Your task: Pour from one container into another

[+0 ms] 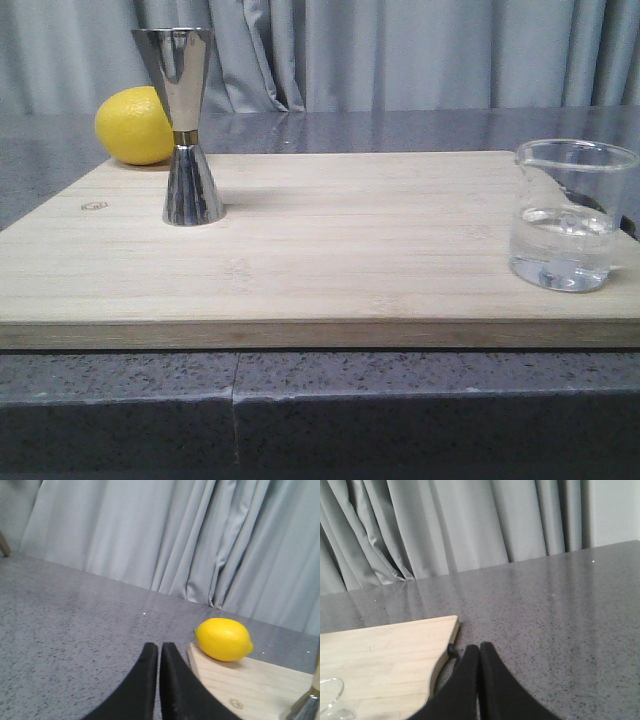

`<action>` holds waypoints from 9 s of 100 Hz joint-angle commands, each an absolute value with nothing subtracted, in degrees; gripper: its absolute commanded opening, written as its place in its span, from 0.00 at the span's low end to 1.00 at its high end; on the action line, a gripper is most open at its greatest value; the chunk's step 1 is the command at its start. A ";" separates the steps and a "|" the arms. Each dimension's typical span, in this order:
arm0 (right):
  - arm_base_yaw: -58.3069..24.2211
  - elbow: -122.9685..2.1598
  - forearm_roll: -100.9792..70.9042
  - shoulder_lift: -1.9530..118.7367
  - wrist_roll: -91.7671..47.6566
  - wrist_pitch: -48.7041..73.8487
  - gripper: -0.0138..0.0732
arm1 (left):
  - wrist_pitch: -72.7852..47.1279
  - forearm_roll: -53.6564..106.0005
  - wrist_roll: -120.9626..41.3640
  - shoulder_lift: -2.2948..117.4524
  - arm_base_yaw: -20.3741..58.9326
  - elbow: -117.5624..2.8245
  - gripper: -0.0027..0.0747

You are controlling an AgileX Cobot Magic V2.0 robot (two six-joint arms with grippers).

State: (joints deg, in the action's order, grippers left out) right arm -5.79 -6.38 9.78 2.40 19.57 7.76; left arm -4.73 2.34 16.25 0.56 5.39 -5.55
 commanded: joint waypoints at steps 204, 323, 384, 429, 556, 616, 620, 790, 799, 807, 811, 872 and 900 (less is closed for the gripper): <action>-21.49 -15.15 7.04 31.41 14.54 5.81 0.72 | 49.31 -5.09 9.63 82.79 38.96 -28.58 0.82; -25.55 -14.65 7.04 31.41 14.54 2.96 0.72 | 49.93 -3.43 9.02 83.57 37.61 -28.58 0.38; -25.55 -14.65 7.04 31.41 14.54 1.86 0.72 | 50.29 -3.43 9.02 83.57 37.61 -28.58 0.28; -25.55 -14.65 7.04 31.41 14.54 1.78 0.72 | 54.69 -3.69 9.02 83.57 37.61 -28.58 0.28; -32.72 -14.65 15.30 50.91 14.42 -18.09 0.72 | 51.24 -15.56 20.23 79.84 37.61 -34.36 0.28; -32.61 -14.65 15.30 59.50 13.52 -26.52 0.72 | 51.24 -15.63 20.23 79.84 37.61 -34.36 0.28; -32.61 -14.65 15.30 59.64 12.95 -26.52 0.72 | 51.24 -15.63 20.23 79.84 37.61 -34.36 0.28; -31.78 -40.42 30.29 59.80 12.16 -8.13 0.43 | 50.88 -32.88 34.52 79.84 37.61 -34.36 0.28; -31.78 -42.17 32.81 59.80 12.16 -7.62 0.43 | 50.88 -34.93 36.31 79.84 37.61 -34.36 0.28; -31.78 -43.75 34.62 59.96 12.16 -7.06 0.43 | 51.28 -36.70 36.94 79.84 37.61 -34.36 0.28; -31.78 -44.38 35.25 60.13 12.16 -7.06 0.43 | 51.62 -37.64 37.74 79.84 37.61 -34.36 0.28; -32.62 -48.51 45.55 64.08 12.16 -10.28 0.43 | 54.65 -44.46 42.26 79.84 37.61 -34.36 0.28; -34.71 -48.54 51.79 64.08 12.16 -12.31 0.43 | 54.80 -45.19 42.60 79.84 37.61 -34.36 0.28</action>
